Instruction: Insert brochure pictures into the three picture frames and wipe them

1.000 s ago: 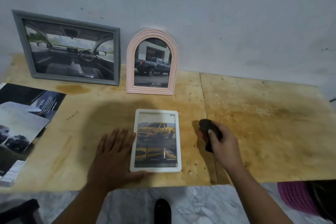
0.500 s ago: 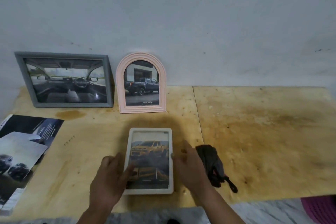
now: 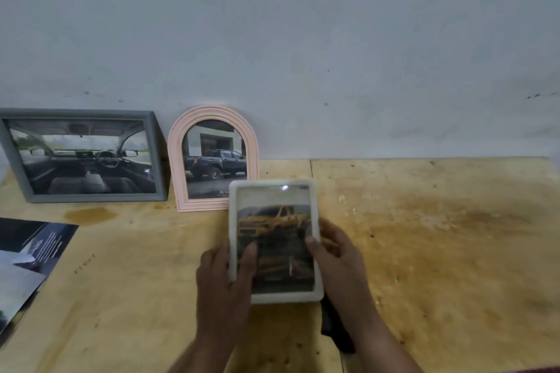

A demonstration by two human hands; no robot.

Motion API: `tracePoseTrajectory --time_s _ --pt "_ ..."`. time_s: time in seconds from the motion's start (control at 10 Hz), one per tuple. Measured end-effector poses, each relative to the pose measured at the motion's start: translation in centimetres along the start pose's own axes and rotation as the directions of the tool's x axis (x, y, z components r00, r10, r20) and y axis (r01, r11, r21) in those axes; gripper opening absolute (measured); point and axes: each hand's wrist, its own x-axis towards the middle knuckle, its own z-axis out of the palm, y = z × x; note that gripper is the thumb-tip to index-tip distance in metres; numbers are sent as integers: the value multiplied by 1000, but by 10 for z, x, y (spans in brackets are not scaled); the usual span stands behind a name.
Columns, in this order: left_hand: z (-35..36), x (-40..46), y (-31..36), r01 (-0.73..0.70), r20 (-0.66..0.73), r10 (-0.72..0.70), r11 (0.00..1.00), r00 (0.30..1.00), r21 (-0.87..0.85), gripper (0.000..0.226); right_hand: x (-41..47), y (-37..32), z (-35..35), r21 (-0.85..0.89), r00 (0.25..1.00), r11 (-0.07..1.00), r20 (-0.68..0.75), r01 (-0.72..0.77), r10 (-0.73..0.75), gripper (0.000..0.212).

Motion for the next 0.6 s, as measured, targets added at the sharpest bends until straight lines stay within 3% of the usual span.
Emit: tracePoseTrajectory --time_s 0.2,0.3,0.5,0.6 --pt "58 37 77 -167 114 181 978 977 -126 69 76 -21 -39 -137 978 980 -131 145 -163 56" --pt "78 55 99 -155 174 188 970 967 -190 63 110 -20 -44 -153 966 968 -139 198 -219 51" --pt "107 103 108 -48 178 86 977 980 -207 107 169 -35 -29 -159 962 962 -129 221 -242 44" --pt "114 115 116 -31 207 78 975 975 -222 99 178 -41 -27 -210 967 956 -106 205 -231 43"
